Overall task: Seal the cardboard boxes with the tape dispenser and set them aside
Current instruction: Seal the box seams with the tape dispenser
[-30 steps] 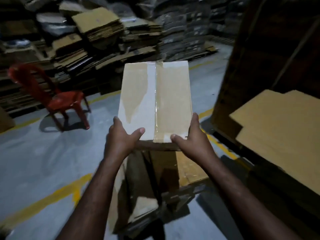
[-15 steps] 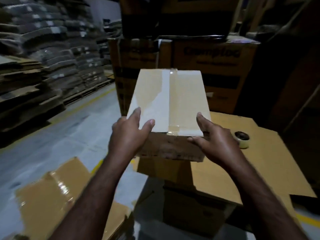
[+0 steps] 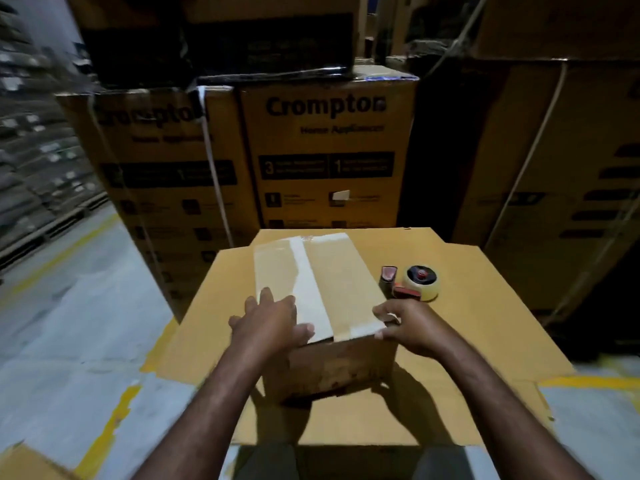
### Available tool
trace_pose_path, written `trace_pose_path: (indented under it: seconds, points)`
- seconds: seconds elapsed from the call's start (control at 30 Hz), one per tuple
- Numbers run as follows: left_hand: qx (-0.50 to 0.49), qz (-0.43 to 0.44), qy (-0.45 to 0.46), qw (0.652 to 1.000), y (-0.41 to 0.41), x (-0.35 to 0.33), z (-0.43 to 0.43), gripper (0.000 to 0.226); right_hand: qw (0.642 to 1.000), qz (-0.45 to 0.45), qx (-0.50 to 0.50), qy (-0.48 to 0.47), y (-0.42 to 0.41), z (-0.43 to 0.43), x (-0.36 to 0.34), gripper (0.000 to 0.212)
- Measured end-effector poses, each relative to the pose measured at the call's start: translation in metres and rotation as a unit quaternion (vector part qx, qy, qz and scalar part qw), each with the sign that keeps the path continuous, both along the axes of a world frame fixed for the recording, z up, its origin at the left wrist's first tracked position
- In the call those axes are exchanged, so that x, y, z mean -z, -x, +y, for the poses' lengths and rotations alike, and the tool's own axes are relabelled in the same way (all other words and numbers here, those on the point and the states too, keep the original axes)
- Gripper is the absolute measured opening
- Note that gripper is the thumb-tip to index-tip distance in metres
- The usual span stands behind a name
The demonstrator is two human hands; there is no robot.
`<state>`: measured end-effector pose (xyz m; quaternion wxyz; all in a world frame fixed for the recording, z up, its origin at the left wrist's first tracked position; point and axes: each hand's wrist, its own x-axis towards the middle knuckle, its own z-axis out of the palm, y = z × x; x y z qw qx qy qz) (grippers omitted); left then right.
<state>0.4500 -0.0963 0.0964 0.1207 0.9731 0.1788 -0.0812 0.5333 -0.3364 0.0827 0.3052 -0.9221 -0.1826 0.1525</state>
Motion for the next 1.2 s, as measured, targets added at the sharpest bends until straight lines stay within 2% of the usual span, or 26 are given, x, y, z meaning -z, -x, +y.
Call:
trace_pose_path:
  seconds: [0.1,0.17,0.23,0.3,0.33,0.4,0.5,0.57,0.6,0.63,0.7,0.87,0.97,1.03,1.2]
  points:
    - [0.134,-0.004,0.035,0.99,-0.03,-0.007,-0.004,0.083,0.999,0.023,0.006,-0.022,-0.007,-0.004,0.008,0.052]
    - [0.239,0.055,0.021,0.969,-0.048,-0.001,-0.008,0.102,0.998,0.047,0.028,-0.045,-0.012,-0.008,0.011,0.041]
    - [0.304,0.118,-0.005,0.945,-0.059,0.013,-0.014,0.126,0.988,0.041,0.103,-0.107,-0.02,-0.013,0.016,0.034]
    - [0.326,0.126,-0.048,0.936,-0.061,0.031,-0.023,0.138,0.966,-0.009,0.225,-0.127,-0.032,-0.018,0.024,0.033]
    - [0.325,0.111,-0.069,0.937,-0.058,0.039,-0.027,0.137,0.954,-0.027,0.281,-0.1,-0.04,-0.021,0.031,0.037]
    - [0.312,0.072,-0.098,0.942,-0.053,0.047,-0.032,0.125,0.938,0.003,0.346,-0.017,-0.054,-0.026,0.05,0.049]
    - [0.299,0.035,-0.114,0.947,-0.056,0.05,-0.025,0.114,0.939,0.112,0.324,0.029,-0.074,-0.031,0.08,0.061]
    - [0.288,0.034,-0.113,0.95,-0.063,0.048,-0.021,0.114,0.939,0.165,0.296,-0.056,-0.081,-0.032,0.091,0.05]
    - [0.279,0.032,-0.111,0.953,-0.067,0.047,-0.02,0.114,0.92,0.208,0.298,-0.147,-0.084,-0.033,0.096,0.04]
    - [0.268,0.028,-0.107,0.957,-0.071,0.046,-0.022,0.114,0.894,0.245,0.301,-0.222,-0.086,-0.034,0.1,0.039]
    - [0.252,0.026,-0.102,0.962,-0.08,0.045,-0.031,0.114,0.857,0.287,0.304,-0.303,-0.095,-0.034,0.107,0.041]
    - [0.227,0.044,-0.077,0.97,-0.091,0.047,-0.045,0.124,0.867,0.268,0.272,-0.322,-0.12,-0.039,0.094,0.036]
    - [0.216,0.053,-0.06,0.973,-0.094,0.045,-0.045,0.119,0.847,0.254,0.263,-0.387,-0.13,-0.049,0.073,0.022]
    - [0.218,0.046,-0.065,0.973,-0.095,0.045,-0.047,0.112,0.842,0.227,0.258,-0.416,-0.13,-0.056,0.06,0.027]
    - [0.281,0.042,-0.076,0.956,-0.105,0.037,-0.041,0.102,0.874,0.104,0.203,-0.428,-0.116,-0.064,0.009,0.043]
